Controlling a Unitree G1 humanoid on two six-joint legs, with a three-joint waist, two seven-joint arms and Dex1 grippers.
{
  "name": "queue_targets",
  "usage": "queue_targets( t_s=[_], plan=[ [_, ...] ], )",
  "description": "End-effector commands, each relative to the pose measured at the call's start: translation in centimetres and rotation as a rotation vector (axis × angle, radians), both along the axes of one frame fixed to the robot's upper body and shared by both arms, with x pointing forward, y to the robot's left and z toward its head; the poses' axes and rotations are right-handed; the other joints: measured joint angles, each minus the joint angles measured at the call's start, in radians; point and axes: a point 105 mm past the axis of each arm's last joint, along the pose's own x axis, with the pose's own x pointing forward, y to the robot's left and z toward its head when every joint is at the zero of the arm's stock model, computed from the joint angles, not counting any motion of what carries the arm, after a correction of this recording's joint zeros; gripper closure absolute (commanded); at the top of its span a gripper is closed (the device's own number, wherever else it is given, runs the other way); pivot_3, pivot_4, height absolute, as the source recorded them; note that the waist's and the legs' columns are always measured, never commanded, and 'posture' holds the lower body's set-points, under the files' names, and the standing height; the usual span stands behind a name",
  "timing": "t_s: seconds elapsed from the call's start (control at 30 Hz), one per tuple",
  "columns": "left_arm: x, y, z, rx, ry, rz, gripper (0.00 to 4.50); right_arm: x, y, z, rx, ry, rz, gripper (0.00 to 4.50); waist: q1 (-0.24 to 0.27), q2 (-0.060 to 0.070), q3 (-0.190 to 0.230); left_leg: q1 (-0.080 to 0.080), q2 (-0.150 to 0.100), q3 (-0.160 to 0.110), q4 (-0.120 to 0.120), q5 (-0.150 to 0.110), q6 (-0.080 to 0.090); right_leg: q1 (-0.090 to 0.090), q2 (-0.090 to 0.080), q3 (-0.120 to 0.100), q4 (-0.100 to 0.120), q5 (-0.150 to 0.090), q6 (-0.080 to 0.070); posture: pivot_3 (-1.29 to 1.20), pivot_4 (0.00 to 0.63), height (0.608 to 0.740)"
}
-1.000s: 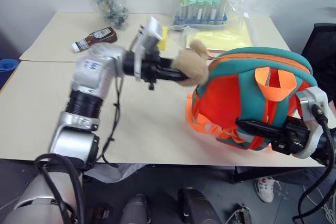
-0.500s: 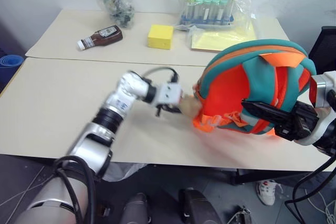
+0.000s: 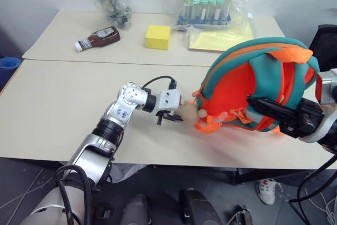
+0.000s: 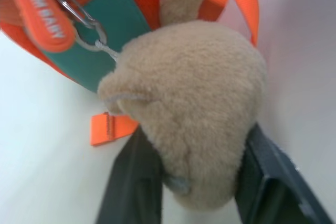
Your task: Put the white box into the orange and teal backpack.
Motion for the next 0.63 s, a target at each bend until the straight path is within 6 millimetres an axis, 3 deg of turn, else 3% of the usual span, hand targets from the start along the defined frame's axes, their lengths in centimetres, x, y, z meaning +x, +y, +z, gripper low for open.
queue_targets(
  t_s=[0.03,0.17,0.23,0.33,0.5,0.63],
  plan=[
    [-1.0,1.5,3.7,-0.133,0.138,-0.014,1.79,0.0,-0.9,-0.8,-0.173,-0.011,-0.043,2.94,-0.002,0.0,0.0,0.0,0.0,0.0,0.0,0.0,0.0,0.0,0.0,0.0,0.0,0.0,0.0,0.0,0.15,0.74],
    [-1.3,5.0,5.6,-0.179,0.245,0.034,0.73,-1.0,-4.6,0.9,-0.247,-0.019,-0.102,1.74,-0.006,0.0,0.0,0.001,0.0,0.0,0.0,0.0,0.0,0.0,0.001,0.0,0.001,0.0,0.0,0.0,0.15,0.74],
    [-0.8,7.2,7.6,-0.245,0.257,0.104,0.11,-2.0,-7.2,2.1,-0.279,-0.021,-0.151,1.07,-0.002,0.0,0.0,0.002,0.0,0.0,0.0,0.0,-0.001,0.001,0.001,0.0,0.001,0.0,0.0,0.0,0.15,0.74],
    [-0.4,10.6,11.4,-0.381,0.281,0.202,0.0,-3.3,-11.6,4.1,-0.311,-0.025,-0.266,0.16,-0.001,-0.001,0.0,0.002,0.0,0.0,0.0,0.0,-0.001,0.002,0.001,-0.001,0.0,0.0,0.0,0.0,0.15,0.74],
    [-1.3,13.9,13.9,-0.426,0.237,0.299,0.0,-4.7,-16.4,5.5,-0.312,-0.025,-0.416,0.03,-0.001,-0.001,0.0,0.002,0.0,0.0,0.0,-0.001,0.0,0.002,0.0,-0.002,-0.003,0.0,0.0,0.0,0.15,0.74],
    [-1.5,13.2,11.5,-0.415,0.206,0.34,0.0,-3.5,-16.9,3.4,-0.239,-0.03,-0.48,0.03,-0.004,0.0,0.0,0.004,0.0,0.001,0.0,-0.001,-0.001,0.003,0.0,-0.001,-0.002,0.0,0.0,0.0,0.15,0.74]
  ],
)
